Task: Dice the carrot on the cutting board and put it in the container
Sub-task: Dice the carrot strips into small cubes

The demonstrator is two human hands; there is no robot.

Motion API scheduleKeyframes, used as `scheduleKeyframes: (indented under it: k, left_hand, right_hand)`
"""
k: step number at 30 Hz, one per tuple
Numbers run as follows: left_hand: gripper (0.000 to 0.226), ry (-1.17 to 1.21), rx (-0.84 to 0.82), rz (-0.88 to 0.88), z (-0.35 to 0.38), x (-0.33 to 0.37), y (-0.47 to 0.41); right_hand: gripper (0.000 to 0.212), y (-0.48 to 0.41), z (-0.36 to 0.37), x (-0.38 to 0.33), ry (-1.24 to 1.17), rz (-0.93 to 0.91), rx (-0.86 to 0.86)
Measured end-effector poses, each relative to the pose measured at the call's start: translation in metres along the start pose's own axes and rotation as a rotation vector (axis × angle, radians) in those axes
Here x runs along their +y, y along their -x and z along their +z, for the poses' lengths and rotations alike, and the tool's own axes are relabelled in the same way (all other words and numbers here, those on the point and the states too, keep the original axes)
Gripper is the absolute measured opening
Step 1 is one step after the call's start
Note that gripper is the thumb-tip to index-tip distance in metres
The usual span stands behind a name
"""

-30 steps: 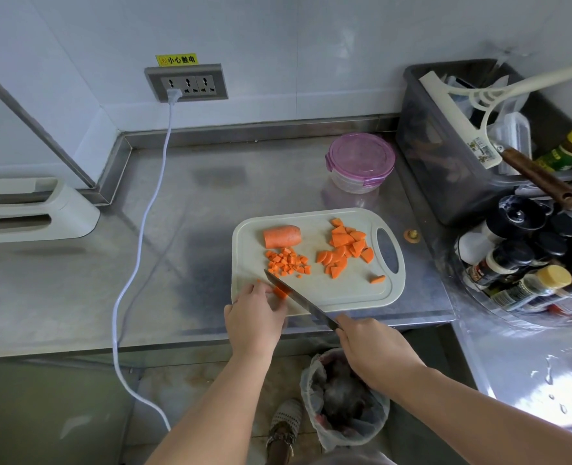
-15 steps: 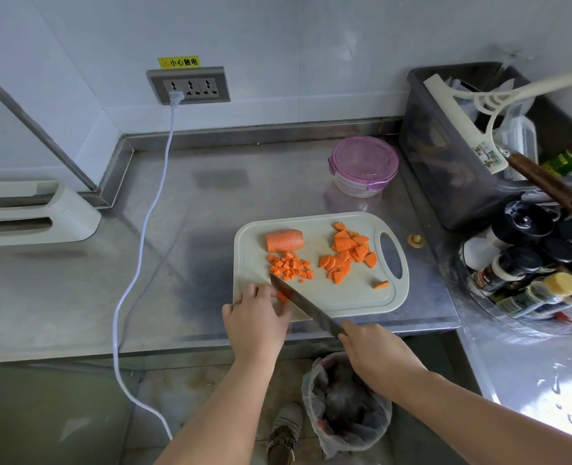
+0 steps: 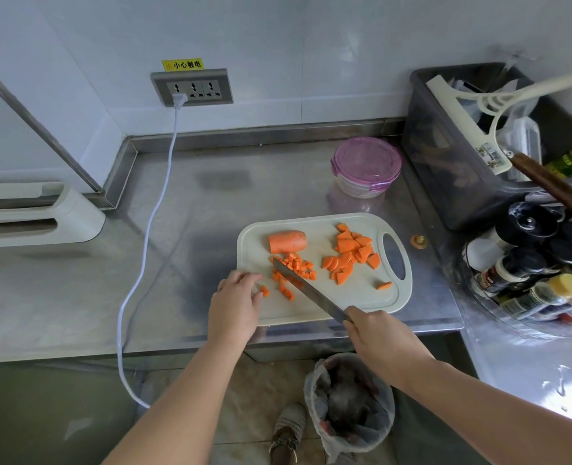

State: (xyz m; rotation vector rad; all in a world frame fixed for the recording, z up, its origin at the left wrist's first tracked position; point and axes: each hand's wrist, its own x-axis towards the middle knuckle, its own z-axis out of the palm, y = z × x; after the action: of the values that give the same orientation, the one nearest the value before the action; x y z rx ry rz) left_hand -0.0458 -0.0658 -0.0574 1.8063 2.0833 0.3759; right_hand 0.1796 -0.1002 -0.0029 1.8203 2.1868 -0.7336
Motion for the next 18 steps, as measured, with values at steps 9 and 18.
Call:
scheduleKeyframes:
  k: [9,18]
  left_hand:
    - [0.011,0.097,-0.041,-0.07,0.0066,-0.0023,-0.0029]
    - [0.018,0.08,-0.104,-0.024,0.0036,-0.0042,-0.0083]
  right_hand:
    - [0.019,0.003,0.005,-0.0069,-0.037,-0.047,-0.015]
    - [0.02,0.0007,0.0052,-0.0049,-0.02,-0.034,-0.003]
